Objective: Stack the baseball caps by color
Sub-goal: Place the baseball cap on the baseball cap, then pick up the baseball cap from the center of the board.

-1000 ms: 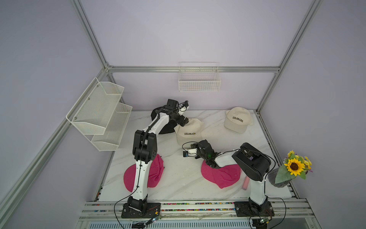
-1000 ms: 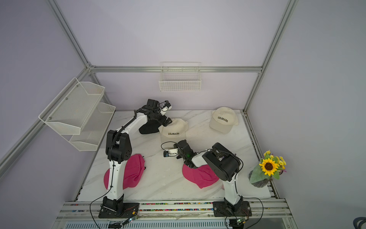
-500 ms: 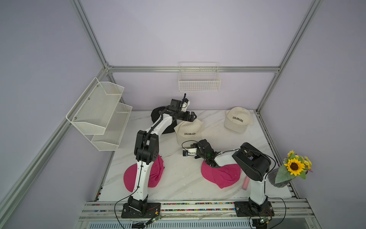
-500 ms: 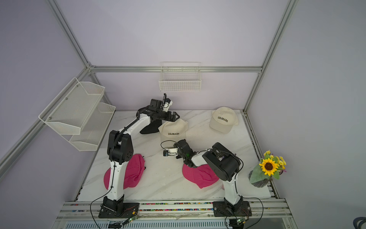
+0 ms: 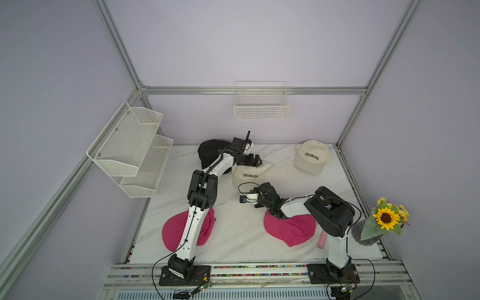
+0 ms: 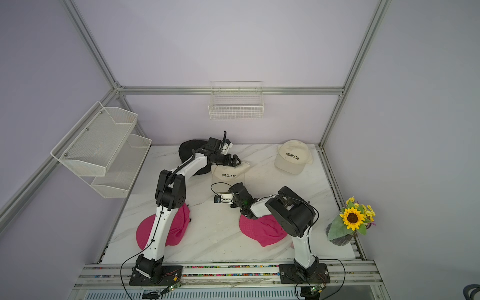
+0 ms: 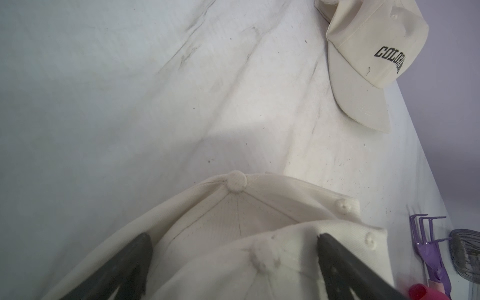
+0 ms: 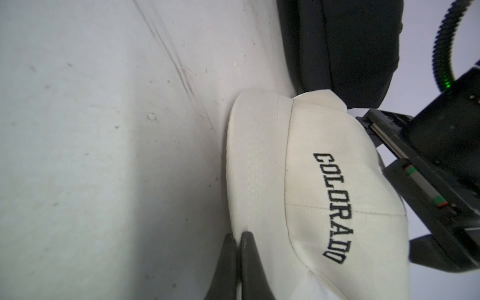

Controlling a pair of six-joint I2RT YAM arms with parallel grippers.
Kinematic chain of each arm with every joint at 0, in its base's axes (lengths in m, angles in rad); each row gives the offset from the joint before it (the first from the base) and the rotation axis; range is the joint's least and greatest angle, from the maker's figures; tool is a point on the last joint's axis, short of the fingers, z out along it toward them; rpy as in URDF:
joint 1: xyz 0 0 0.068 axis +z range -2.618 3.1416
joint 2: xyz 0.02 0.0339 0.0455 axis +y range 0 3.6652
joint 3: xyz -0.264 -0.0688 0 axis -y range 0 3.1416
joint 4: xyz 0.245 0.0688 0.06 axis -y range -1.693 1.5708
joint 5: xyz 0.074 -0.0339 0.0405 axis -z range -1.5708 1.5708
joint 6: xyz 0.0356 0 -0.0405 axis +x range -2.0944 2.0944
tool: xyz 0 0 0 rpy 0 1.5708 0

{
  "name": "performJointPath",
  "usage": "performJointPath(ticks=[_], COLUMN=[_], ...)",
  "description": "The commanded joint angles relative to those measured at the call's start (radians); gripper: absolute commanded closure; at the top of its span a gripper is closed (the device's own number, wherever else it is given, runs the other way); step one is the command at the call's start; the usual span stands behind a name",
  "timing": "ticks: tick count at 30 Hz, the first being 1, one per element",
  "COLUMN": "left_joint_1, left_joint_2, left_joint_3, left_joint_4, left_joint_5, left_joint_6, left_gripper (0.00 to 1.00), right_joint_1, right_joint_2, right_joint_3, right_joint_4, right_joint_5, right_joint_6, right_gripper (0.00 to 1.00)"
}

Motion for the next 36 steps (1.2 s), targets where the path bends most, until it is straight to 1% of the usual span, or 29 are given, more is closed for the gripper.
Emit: performJointPath(ticks=[1, 4, 8, 9, 10, 11, 13, 15, 18, 19, 20, 23, 26, 27, 28, 31, 34, 36], left_joint_1=[-0.030, -0.032, -0.027, -0.022, -0.018, -0.014, -0.010, -0.008, -0.008, -0.008, -0.009, -0.010, -0.010, -0.010, -0.010, -0.010, -0.010, -0.010], left_joint_2=[0.023, 0.023, -0.011, -0.024, -0.033, -0.040, -0.056, -0.090, -0.157, -0.176, -0.195, -0.228, -0.261, -0.279, -0.297, -0.385, -0.487, -0.557], left_joint_3=[0.056, 0.075, 0.076, 0.077, 0.080, 0.096, 0.132, 0.134, 0.076, 0.055, 0.036, 0.002, -0.033, -0.054, -0.078, -0.207, -0.373, -0.477], left_joint_4=[-0.009, -0.008, -0.004, 0.005, 0.013, 0.016, 0.013, 0.030, 0.088, 0.104, 0.119, 0.130, 0.138, 0.148, 0.162, 0.256, 0.380, 0.448], left_joint_5=[0.045, 0.012, -0.092, -0.114, -0.129, -0.144, -0.174, -0.200, -0.197, -0.189, -0.179, -0.174, -0.194, -0.201, -0.206, -0.231, -0.255, -0.276], left_joint_6=[-0.034, -0.037, -0.014, -0.010, -0.004, 0.003, 0.030, 0.055, 0.054, 0.048, 0.039, 0.014, -0.003, -0.011, -0.016, -0.040, -0.064, -0.073], left_gripper=[0.00, 0.00, 0.00, 0.00, 0.00, 0.00, 0.00, 0.00, 0.00, 0.00, 0.00, 0.00, 0.00, 0.00, 0.00, 0.00, 0.00, 0.00], right_joint_1=[-0.016, -0.032, -0.049, -0.052, -0.054, -0.057, -0.061, -0.069, -0.093, -0.102, -0.114, -0.150, -0.192, -0.210, -0.226, -0.300, -0.378, -0.408], right_joint_2=[0.022, 0.009, -0.011, -0.019, -0.025, -0.037, -0.065, -0.112, -0.193, -0.219, -0.246, -0.325, -0.406, -0.435, -0.453, -0.505, -0.530, -0.529], right_joint_3=[-0.025, -0.041, -0.045, -0.043, -0.043, -0.042, -0.042, -0.051, -0.076, -0.088, -0.104, -0.149, -0.183, -0.194, -0.201, -0.202, -0.188, -0.173], right_joint_4=[-0.143, -0.146, -0.149, -0.153, -0.152, -0.150, -0.146, -0.123, -0.100, -0.098, -0.092, -0.072, -0.059, -0.041, -0.016, 0.087, 0.140, 0.146], right_joint_5=[-0.026, -0.031, -0.046, -0.058, -0.067, -0.080, -0.111, -0.149, -0.203, -0.219, -0.233, -0.265, -0.284, -0.269, -0.249, -0.147, -0.058, 0.036], right_joint_6=[0.073, 0.071, 0.057, 0.055, 0.055, 0.057, 0.078, 0.129, 0.215, 0.236, 0.258, 0.326, 0.392, 0.432, 0.480, 0.689, 0.958, 1.153], right_gripper=[1.00, 1.00, 1.00, 0.98, 0.95, 0.89, 0.72, 0.59, 0.30, 0.22, 0.17, 0.15, 0.12, 0.07, 0.06, 0.03, 0.03, 0.03])
